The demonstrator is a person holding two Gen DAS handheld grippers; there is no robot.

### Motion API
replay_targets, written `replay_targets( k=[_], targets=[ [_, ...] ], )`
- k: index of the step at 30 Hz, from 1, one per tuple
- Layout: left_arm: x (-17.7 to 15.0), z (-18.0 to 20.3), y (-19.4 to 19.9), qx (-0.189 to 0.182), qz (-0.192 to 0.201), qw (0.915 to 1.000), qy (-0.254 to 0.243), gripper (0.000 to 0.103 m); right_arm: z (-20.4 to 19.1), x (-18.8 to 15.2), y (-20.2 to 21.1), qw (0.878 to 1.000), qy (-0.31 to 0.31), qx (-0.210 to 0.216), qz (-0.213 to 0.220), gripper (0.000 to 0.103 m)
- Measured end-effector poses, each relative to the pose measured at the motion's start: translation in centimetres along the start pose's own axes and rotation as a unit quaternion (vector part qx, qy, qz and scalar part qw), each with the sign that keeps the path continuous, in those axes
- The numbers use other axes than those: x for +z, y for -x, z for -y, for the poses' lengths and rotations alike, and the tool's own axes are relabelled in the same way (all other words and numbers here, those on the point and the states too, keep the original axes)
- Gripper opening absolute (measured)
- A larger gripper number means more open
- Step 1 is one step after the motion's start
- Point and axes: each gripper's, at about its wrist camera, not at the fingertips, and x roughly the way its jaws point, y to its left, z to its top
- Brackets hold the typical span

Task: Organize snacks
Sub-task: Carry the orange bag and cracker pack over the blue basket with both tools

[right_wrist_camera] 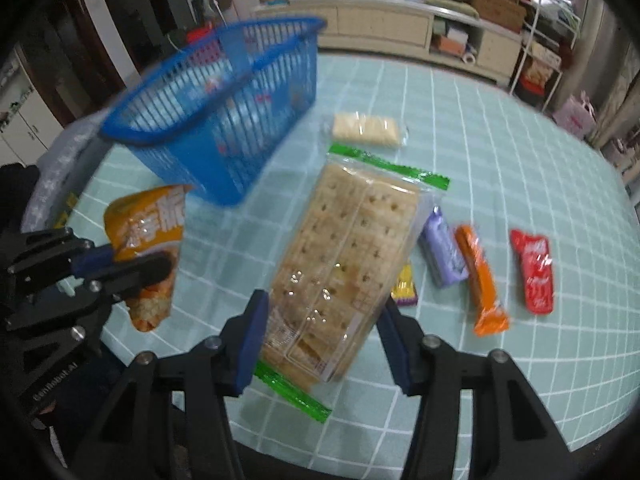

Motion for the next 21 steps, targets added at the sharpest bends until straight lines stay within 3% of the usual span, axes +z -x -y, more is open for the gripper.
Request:
replay_targets(
  k=[10, 17, 21],
  targets=[
    [4.6, -2.6, 4.7, 0.009, 0.052, 0.9986, 0.008, 0.009, -2.2, 4.1, 5.7, 0.997, 0.029, 0.01, 0.066, 0.058],
    [7.8, -5.7, 6.7, 0.028, 0.073, 0.9968, 0.017, 0.009, -3.4, 8.7, 6.1, 0.993, 0.069, 0.01, 0.099, 0.058],
    [9.8, -7.6, 7.0, 0.056, 0.075, 0.9954, 0.016, 0.009, -4.0, 11.1, 5.6, 0.991, 0.085, 0.012, 0.107, 0.058]
  ],
)
